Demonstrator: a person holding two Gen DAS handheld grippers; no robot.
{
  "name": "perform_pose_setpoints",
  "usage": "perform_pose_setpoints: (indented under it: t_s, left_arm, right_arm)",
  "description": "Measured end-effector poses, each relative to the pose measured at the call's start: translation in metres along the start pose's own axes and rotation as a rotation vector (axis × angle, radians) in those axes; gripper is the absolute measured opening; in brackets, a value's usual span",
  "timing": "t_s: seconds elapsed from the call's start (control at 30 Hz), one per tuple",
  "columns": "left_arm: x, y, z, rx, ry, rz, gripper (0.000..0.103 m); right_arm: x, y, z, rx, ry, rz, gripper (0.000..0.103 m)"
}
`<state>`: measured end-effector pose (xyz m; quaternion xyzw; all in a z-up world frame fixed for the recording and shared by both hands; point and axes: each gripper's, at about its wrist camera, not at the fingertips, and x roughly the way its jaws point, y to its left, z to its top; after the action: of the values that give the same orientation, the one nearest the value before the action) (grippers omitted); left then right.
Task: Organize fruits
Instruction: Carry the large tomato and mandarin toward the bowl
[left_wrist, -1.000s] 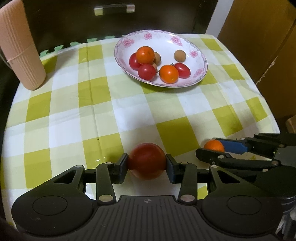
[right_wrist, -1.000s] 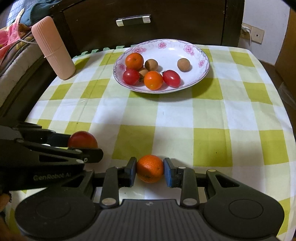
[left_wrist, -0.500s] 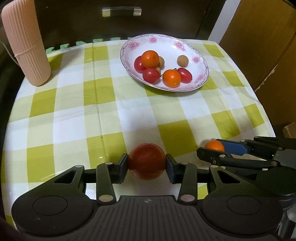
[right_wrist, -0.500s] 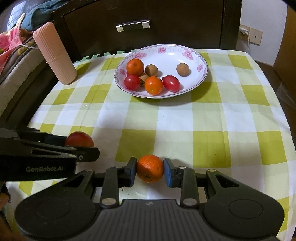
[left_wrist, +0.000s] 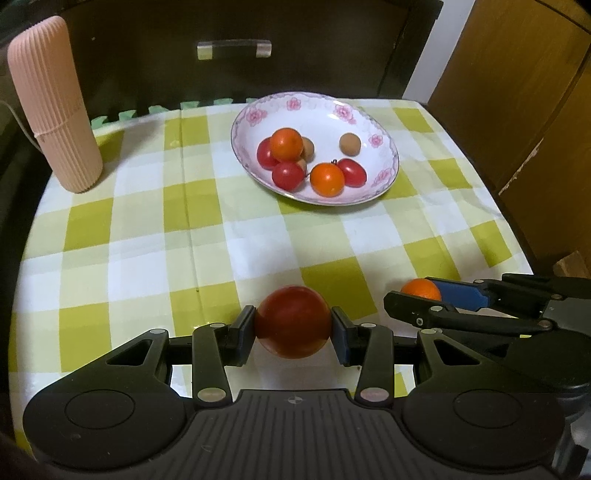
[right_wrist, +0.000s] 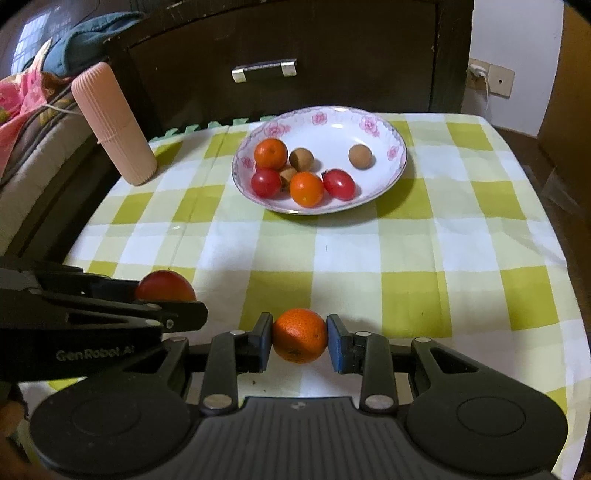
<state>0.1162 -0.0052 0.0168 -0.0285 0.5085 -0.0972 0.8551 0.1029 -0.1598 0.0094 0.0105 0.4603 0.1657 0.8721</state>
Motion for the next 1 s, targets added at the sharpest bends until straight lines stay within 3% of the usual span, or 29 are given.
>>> perform_pose_setpoints:
  t_s: [1.0]
  left_arm:
    - [-0.014,-0.004,0.038,0.023,-0.134,0.026,0.050]
  right_arm:
    - [-0.015,-0.007,0.037,0.064,-0.102,-0.012,0.030]
